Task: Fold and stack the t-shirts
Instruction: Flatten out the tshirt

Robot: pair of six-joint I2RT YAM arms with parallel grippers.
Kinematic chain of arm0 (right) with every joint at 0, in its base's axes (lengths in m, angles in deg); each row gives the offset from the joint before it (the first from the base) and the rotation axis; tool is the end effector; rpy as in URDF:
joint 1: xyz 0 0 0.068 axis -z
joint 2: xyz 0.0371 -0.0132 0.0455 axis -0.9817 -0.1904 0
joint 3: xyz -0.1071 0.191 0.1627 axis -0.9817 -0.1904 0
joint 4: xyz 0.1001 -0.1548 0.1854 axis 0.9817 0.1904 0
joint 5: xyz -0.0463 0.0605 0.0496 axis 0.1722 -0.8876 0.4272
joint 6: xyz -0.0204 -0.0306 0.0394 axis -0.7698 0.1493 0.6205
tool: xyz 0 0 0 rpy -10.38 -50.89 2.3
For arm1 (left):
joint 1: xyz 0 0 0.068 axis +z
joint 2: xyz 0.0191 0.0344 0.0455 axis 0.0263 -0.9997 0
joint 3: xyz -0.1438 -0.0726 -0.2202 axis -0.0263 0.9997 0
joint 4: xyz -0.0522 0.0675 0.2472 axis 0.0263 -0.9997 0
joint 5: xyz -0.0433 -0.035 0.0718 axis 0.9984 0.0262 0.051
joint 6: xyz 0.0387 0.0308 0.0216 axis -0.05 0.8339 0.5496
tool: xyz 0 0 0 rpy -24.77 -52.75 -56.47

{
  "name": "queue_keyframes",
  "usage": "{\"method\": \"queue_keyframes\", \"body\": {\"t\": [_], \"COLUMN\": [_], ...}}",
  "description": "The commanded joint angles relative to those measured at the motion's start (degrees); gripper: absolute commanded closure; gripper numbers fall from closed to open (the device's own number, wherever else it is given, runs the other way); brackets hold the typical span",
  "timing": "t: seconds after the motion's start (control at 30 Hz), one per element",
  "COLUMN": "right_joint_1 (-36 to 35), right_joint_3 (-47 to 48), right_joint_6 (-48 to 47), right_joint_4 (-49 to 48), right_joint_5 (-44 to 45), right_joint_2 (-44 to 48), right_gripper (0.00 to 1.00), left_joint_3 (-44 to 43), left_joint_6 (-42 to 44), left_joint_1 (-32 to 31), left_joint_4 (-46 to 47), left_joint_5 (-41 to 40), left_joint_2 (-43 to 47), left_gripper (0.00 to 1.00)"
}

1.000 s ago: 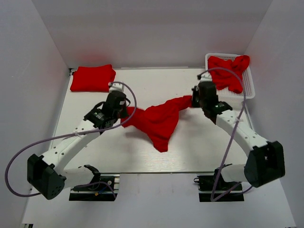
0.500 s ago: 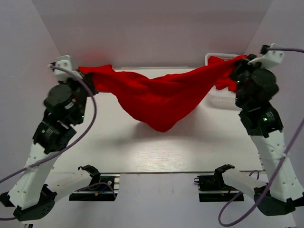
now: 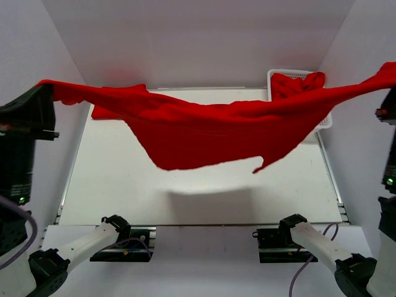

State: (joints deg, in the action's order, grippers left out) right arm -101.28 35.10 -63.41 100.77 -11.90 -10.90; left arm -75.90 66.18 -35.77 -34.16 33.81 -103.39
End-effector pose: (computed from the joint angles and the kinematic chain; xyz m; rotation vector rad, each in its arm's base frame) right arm 0.0143 -0.0160 0.6164 0.4020 0.9501 0.1125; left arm 0.0080 0.0114 0.6041 -0.0736 1.0765 -0.3773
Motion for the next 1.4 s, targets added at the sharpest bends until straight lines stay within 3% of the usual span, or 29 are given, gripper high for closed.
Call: {"method": "queue_keyframes", "body": {"t": [0.0,0.13,0.33,0.47,0.57,0.8,0.83,0.87,0.93,0.97,1.07,1.37], "right_joint_1": [-0.2,-0.1,-0.2,0.4,1.2,3.9,4.0,4.0,3.8,3.8,3.5,1.7], "right_joint_3": [1.4,-2.0,-14.5,-23.3,-25.9,-16.6,-12.5,-7.9,-1.5,0.1,3.3,-7.0], "right_joint_6": [-1.6,-1.3,-0.8,2.0,3.8,1.9,2.0,0.7,0.5,0.6,1.8,2.8], "right_joint_4": [0.4,-0.1,-4.6,-7.0,-9.0,-10.6,-8.1,-4.6,1.0,3.2,3.9,5.8], "right_joint_5": [-2.2,-1.1,4.3,4.8,-0.2,-14.9,-15.5,-17.5,-17.6,-17.8,-20.4,-32.7], "right_joint_2": [0.3,0.9,-3.0,-11.3,-20.9,-49.2,-56.4,-58.8,-65.7,-67.0,-68.0,-55.2], "right_gripper": [1.0,1.0,1.0,1.0,1.0,1.0,0.96,0.81,0.46,0.2,0.1,0.1], "left_joint_3": [-3.0,-1.9,9.6,21.8,27.0,33.6,32.2,32.2,32.2,32.2,30.9,29.6], "left_joint_6": [1.7,1.7,0.6,-3.9,-10.7,-30.1,-32.7,-33.8,-33.3,-32.4,-28.7,-11.8], "left_joint_1": [0.4,0.4,-0.8,0.1,2.0,12.4,13.5,14.5,15.8,16.5,17.0,17.6], "left_joint_4": [-1.7,-1.7,1.9,4.6,3.2,-8.9,-14.7,-16.1,-16.1,-16.1,-13.7,0.8], "left_joint_5": [4.3,3.0,-10.9,-26.6,-31.4,-24.8,-23.3,-22.3,-20.5,-19.7,-17.0,-2.2], "left_joint_2": [-2.1,-2.1,-5.7,-11.6,-18.5,-35.8,-40.0,-41.5,-43.2,-43.2,-42.7,-44.4], "left_gripper": [1.0,1.0,1.0,1.0,1.0,1.0,0.84,0.7,0.28,0.0,0.0,0.0]}}
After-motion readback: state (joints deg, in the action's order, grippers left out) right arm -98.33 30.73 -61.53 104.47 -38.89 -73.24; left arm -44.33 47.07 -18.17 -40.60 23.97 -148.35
